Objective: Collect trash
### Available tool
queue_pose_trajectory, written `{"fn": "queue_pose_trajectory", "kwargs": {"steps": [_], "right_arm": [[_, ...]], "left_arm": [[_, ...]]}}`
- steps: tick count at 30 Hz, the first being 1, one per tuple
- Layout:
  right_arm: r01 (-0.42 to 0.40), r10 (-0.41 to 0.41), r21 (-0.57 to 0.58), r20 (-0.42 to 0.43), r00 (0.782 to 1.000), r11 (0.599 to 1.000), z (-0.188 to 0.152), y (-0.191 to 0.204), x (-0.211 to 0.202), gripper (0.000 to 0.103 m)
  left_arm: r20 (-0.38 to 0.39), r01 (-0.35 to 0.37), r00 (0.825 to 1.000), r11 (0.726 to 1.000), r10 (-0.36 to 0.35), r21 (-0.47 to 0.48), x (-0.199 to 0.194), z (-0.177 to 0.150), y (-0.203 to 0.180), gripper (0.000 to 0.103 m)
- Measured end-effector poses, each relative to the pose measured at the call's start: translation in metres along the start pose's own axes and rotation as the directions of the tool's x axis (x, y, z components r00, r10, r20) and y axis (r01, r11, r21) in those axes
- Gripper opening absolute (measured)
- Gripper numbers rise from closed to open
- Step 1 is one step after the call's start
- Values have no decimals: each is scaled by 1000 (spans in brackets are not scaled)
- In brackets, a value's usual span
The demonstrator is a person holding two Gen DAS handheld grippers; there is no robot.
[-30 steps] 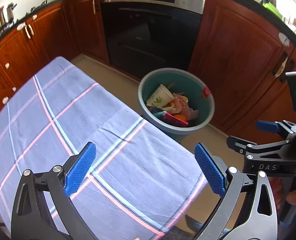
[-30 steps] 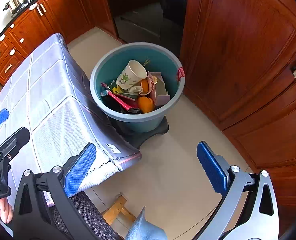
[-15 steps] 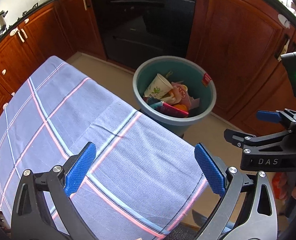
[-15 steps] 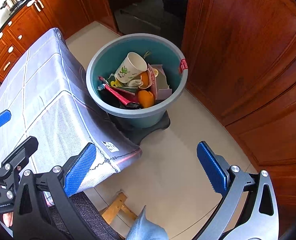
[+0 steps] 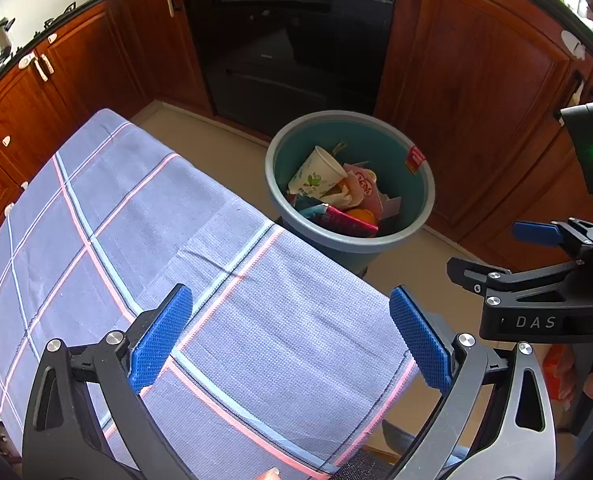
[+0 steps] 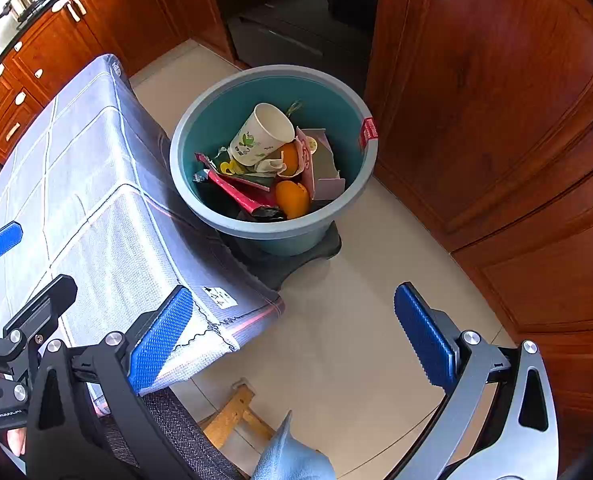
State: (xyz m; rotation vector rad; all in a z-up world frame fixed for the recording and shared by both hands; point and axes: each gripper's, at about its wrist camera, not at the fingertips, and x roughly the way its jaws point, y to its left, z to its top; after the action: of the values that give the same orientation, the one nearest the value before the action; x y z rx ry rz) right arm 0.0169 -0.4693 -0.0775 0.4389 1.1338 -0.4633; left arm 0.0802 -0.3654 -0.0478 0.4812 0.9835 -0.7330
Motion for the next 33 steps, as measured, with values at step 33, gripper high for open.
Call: {"fn": "queue_pose_trajectory", "kwargs": {"steps": [33], "right_arm": [[4, -4, -2, -1, 1000, 1000, 4, -3, -2, 97]], "left_arm": [[-7, 2, 1000, 1000, -2, -14, -2, 1, 4, 99]]}}
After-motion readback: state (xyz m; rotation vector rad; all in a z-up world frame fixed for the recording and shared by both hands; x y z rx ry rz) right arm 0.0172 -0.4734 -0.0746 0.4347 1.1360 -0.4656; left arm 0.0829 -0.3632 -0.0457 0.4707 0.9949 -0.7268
